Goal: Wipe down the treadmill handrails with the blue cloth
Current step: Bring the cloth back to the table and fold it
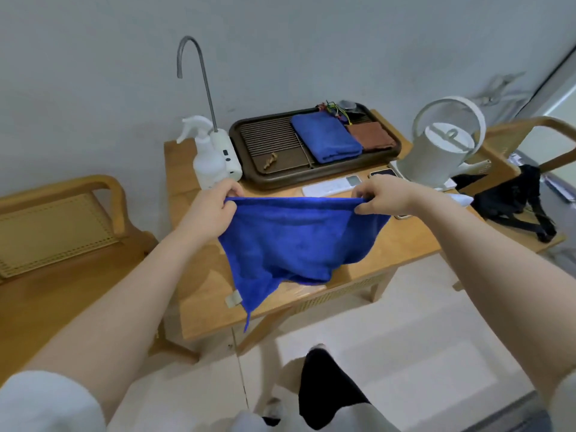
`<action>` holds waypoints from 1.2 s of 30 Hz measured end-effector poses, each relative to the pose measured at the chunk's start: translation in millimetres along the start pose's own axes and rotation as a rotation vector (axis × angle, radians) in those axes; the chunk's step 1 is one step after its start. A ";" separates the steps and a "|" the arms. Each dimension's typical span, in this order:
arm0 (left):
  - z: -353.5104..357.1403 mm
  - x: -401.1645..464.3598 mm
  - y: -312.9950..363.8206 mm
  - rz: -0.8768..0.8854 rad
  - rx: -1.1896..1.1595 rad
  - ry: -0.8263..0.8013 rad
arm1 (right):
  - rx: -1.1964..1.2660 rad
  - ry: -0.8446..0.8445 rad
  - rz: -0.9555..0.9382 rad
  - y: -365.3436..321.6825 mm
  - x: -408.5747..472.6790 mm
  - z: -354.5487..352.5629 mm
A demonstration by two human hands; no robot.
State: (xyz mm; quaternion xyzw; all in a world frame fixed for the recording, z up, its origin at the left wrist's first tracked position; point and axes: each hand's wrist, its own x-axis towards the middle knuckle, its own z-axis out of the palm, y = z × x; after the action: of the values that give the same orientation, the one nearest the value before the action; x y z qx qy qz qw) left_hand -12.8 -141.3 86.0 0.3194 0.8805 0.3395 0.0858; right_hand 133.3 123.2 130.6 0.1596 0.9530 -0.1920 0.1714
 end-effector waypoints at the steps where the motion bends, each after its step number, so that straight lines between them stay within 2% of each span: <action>1: -0.4 8.1 -1.2 -0.014 -0.006 0.001 | -0.024 0.063 0.016 6.8 10.5 -0.8; 5: 0.0 41.3 -1.1 -0.061 -0.017 0.120 | 0.051 0.449 0.076 25.6 52.3 -5.4; 7: -0.8 56.9 7.8 -0.081 -0.132 0.216 | 0.152 0.654 0.046 23.7 66.0 -13.1; 9: -2.3 69.4 16.6 -0.076 -0.284 0.254 | 0.254 0.763 -0.011 20.8 69.4 -23.3; 10: -1.3 74.4 17.4 -0.068 -0.351 0.254 | 0.254 0.739 -0.042 21.8 68.8 -27.6; 11: 0.1 77.9 16.8 -0.057 -0.394 0.235 | 0.198 0.643 -0.080 25.0 67.9 -30.2; 12: 2.7 79.3 12.9 -0.045 -0.400 0.177 | 0.103 0.475 -0.112 28.0 67.3 -30.2; 14: 11.7 75.9 0.5 -0.007 -0.306 -0.050 | -0.057 0.099 -0.115 34.7 68.5 -19.8; 15: 18.0 73.0 -8.5 0.018 -0.198 -0.200 | -0.078 -0.031 -0.093 39.1 69.4 -11.1; 17: 34.1 67.4 -25.4 0.027 0.083 -0.518 | -0.011 -0.201 -0.040 50.5 72.3 8.6; 19: 51.9 61.9 -37.9 -0.034 0.255 -0.762 | 0.083 -0.367 0.000 59.7 74.2 28.4; 21: 66.5 59.7 -42.2 -0.080 0.279 -0.892 | 0.164 -0.523 0.048 62.8 75.7 43.3; 23: 76.5 61.4 -43.7 -0.092 0.254 -0.948 | 0.212 -0.612 0.098 64.8 78.7 51.6; 26: 86.1 73.4 -45.0 -0.095 0.213 -0.894 | 0.268 -0.549 0.132 72.4 90.6 53.4; 30: 93.5 98.3 -49.8 -0.147 0.187 -0.680 | 0.205 -0.208 0.209 90.6 115.7 56.9; 33: 96.9 112.0 -59.3 -0.226 0.191 -0.602 | 0.120 -0.135 0.206 99.5 133.2 61.3; 36: 104.1 116.3 -64.9 -0.310 0.228 -0.552 | 0.137 -0.016 0.228 101.0 147.5 69.7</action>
State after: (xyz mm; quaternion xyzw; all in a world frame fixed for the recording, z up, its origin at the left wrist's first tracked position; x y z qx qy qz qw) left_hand -98.1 -49.3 -27.3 0.2692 0.8944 0.1223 0.3355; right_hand 57.9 217.5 -18.4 0.2766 0.9120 -0.2372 0.1883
